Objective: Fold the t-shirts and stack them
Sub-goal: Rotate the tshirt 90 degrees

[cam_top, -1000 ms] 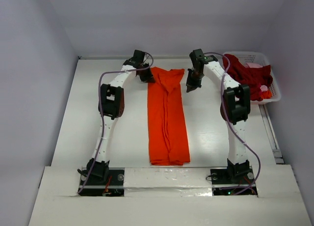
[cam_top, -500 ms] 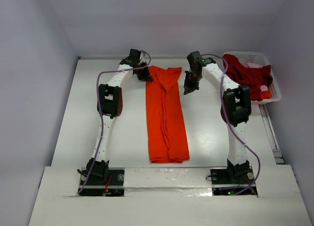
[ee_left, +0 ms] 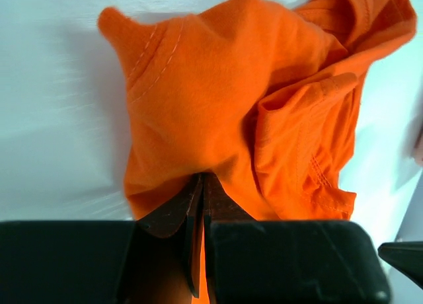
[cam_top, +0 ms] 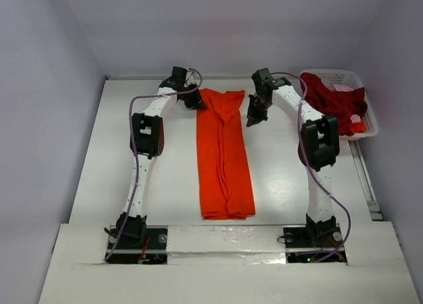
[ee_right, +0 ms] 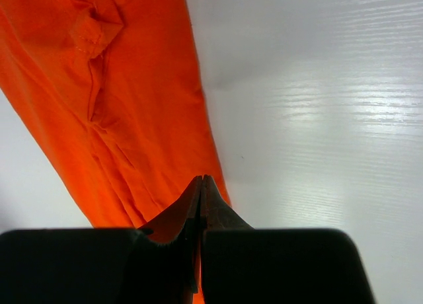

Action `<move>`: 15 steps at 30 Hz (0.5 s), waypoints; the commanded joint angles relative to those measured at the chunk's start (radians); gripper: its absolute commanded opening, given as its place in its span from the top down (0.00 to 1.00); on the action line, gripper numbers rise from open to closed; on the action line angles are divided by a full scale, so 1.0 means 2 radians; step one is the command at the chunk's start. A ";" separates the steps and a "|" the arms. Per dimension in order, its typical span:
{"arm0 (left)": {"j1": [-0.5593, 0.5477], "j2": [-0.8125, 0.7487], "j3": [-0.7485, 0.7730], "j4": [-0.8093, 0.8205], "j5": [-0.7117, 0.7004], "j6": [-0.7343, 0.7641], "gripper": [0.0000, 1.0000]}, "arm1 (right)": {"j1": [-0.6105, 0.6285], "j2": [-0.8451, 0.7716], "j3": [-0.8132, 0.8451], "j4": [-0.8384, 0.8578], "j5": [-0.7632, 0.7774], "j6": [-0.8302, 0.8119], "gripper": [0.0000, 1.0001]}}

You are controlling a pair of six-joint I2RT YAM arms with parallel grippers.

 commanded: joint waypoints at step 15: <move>-0.012 -0.080 -0.040 0.008 -0.024 0.028 1.00 | 0.008 -0.052 -0.014 0.020 0.020 -0.010 1.00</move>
